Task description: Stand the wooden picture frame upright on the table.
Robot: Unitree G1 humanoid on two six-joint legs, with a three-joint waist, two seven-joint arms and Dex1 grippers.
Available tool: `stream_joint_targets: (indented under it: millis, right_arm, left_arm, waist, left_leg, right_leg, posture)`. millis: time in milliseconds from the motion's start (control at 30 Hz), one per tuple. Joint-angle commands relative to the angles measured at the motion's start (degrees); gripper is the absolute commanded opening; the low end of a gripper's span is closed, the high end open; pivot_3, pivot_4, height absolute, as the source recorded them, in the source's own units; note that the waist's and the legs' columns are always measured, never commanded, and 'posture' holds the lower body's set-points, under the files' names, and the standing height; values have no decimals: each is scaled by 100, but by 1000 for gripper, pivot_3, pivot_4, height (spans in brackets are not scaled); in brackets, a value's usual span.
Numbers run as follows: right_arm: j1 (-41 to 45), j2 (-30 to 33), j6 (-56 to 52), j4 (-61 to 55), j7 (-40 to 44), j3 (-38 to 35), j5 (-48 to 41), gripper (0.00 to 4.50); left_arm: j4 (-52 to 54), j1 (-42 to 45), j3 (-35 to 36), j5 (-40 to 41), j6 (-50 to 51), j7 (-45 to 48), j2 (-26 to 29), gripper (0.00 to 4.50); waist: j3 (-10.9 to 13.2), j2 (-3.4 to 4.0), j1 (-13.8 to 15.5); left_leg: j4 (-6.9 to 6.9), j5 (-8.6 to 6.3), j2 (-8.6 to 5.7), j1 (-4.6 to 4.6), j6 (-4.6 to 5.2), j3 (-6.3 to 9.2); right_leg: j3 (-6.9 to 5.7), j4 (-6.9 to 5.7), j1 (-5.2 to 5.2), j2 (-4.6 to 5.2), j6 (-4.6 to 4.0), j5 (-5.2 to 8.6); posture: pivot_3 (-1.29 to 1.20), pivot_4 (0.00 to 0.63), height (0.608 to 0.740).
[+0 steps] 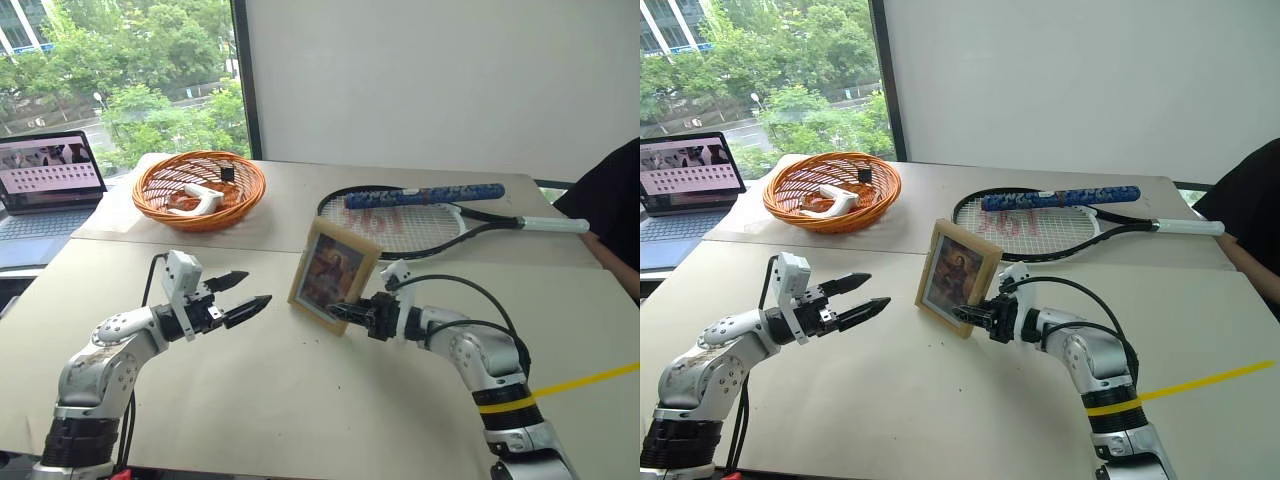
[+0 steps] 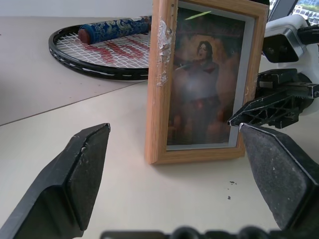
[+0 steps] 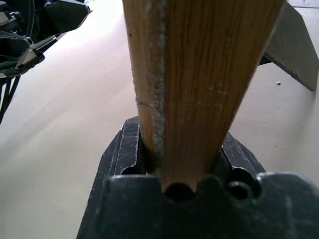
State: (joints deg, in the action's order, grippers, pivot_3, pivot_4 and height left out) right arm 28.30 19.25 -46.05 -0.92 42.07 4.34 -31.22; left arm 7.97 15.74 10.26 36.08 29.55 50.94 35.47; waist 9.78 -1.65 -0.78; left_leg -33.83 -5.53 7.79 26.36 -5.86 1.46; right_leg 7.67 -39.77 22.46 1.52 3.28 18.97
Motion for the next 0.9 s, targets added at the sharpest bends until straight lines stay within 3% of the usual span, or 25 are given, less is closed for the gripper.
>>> stream_joint_targets:
  millis: [33,233,400,533,633,900]
  right_arm:
    - [-144,133,-204,-281,118,108,-64,2524]
    - [-416,361,-346,-709,80,-312,-337,4404]
    - [-1153,873,-101,-1107,150,-1014,-399,4404]
    - [-2159,1283,1171,-1835,599,-1715,-266,4404]
    - [-2589,1485,2418,-2242,447,-1682,599,4404]
    - [-3058,1323,2527,-2599,-221,-1856,755,4404]
  left_arm:
    - [5,125,15,23,4,88,58,4500]
    - [-47,176,1,17,48,151,70,4500]
    - [-17,49,-34,-157,82,118,213,4500]
    - [99,-494,-70,-745,-322,-225,250,4500]
    - [123,-778,-124,-989,-716,-188,219,4500]
    - [197,-890,-248,-1081,-830,-237,83,4500]
  waist:
    - [0,0,2]
    - [1,0,10]
    - [0,0,46]
    - [-1,5,74]
    - [-1,7,-25]
    - [-2,6,16]
  left_leg:
    - [0,0,0,0,0,1]
    - [-1,0,0,2,0,1]
    - [0,0,0,2,0,1]
    - [4,-12,-2,2,15,-3]
    - [8,-13,3,-2,16,-1]
    - [-9,-7,2,-8,9,-1]
  right_leg:
    - [0,0,0,0,0,0]
    - [0,0,2,0,1,0]
    - [-1,1,1,1,1,1]
    - [-1,32,-10,5,0,4]
    - [-1,31,-6,-1,14,13]
    - [0,33,-19,3,36,14]
  posture:
    - [0,150,696]
    - [0,150,696]
    - [0,150,696]
    - [0,150,696]
    - [0,150,696]
    - [0,150,696]
